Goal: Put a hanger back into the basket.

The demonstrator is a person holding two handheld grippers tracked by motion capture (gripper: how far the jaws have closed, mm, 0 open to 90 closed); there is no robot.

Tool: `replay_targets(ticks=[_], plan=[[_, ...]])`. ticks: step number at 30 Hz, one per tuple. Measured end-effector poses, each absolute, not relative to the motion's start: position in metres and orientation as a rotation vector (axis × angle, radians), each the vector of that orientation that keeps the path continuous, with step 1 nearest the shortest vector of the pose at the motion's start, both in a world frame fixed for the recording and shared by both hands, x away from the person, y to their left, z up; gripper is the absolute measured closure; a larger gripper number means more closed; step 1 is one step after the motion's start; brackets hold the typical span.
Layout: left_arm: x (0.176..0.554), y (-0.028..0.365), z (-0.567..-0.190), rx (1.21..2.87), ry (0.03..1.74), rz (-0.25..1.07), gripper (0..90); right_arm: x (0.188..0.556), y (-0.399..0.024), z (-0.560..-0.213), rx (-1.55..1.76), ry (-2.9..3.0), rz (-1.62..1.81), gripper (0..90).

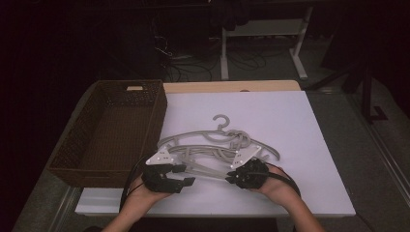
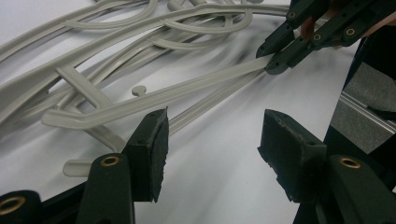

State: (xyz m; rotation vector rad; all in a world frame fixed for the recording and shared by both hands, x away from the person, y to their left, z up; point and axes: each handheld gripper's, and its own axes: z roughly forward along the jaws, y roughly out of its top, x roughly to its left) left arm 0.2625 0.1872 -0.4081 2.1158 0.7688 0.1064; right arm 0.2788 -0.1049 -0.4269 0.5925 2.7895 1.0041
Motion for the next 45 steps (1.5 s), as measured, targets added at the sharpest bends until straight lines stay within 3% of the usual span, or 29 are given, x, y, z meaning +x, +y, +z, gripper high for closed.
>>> replay_targets(ticks=[3,4,8,18,29,35,45], plan=[[0.263,0.187,-0.407,2.117,0.768,0.107,41.9,0.281,-0.106,-0.428,0.618,2.800,1.024,75.3],[0.265,0.186,-0.406,2.121,0.763,0.103,41.8,0.282,-0.109,-0.426,0.656,2.801,1.073,68.2],[0.269,0.183,-0.401,2.128,0.748,0.098,41.3,0.283,-0.119,-0.414,0.748,2.746,1.185,62.7],[0.295,0.164,-0.394,2.196,0.707,0.120,39.9,0.283,-0.168,-0.409,0.949,2.591,1.141,58.2],[0.343,0.125,-0.407,2.372,0.611,0.195,41.9,0.283,-0.181,-0.415,0.999,2.563,1.140,58.2],[0.356,0.110,-0.422,2.475,0.543,0.213,46.0,0.286,-0.181,-0.417,1.006,2.554,1.177,56.8],[0.361,0.096,-0.427,2.525,0.441,0.220,64.2,0.287,-0.182,-0.416,1.012,2.534,1.207,53.9]])
